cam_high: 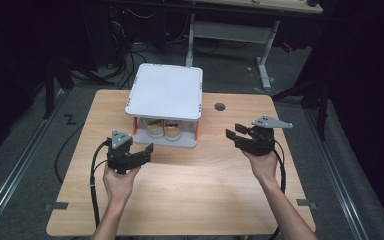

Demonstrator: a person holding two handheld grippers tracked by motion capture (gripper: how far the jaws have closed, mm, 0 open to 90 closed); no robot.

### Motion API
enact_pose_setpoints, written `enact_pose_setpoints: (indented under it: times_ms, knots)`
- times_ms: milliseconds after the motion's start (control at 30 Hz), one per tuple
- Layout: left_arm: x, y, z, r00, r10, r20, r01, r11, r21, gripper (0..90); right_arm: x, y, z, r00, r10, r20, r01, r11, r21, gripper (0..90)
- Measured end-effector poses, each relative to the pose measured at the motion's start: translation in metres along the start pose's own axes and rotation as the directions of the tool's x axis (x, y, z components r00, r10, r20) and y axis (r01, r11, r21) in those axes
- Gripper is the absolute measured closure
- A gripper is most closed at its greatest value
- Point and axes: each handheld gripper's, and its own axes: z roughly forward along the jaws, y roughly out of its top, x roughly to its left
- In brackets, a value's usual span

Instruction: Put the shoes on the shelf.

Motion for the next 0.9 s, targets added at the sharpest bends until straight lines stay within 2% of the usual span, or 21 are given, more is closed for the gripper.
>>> enact_pose_setpoints:
  times_ms: [200,400,467,767,900]
  knots:
    - [0.005,-0.009,-0.007,0.9997,-0.011,-0.021,0.011,0.9999,-0.002,20.4,-0.008,-0.018,-0.011,0.9994,0.034,0.005,-0.034,0.999,0.002,52.5]
    - [0.004,-0.019,-0.011,0.9995,-0.011,-0.028,0.012,0.9997,0.022,18.4,-0.016,-0.036,-0.026,0.9976,0.066,0.019,-0.066,0.998,0.006,52.5]
    - [0.005,-0.023,-0.011,0.9996,-0.011,-0.025,0.012,0.9994,0.033,17.3,-0.019,-0.045,-0.029,0.9955,0.093,0.015,-0.093,0.996,0.004,52.5]
    - [0.007,-0.039,-0.008,0.9998,-0.012,-0.014,0.013,0.9979,0.064,15.4,-0.023,-0.077,-0.03,0.9906,0.131,0.041,-0.132,0.991,0.028,52.5]
    - [0.01,-0.046,-0.003,0.9998,-0.015,-0.014,0.017,0.9961,0.087,15.3,-0.026,-0.087,-0.029,0.9902,0.125,0.062,-0.128,0.991,0.047,52.3]
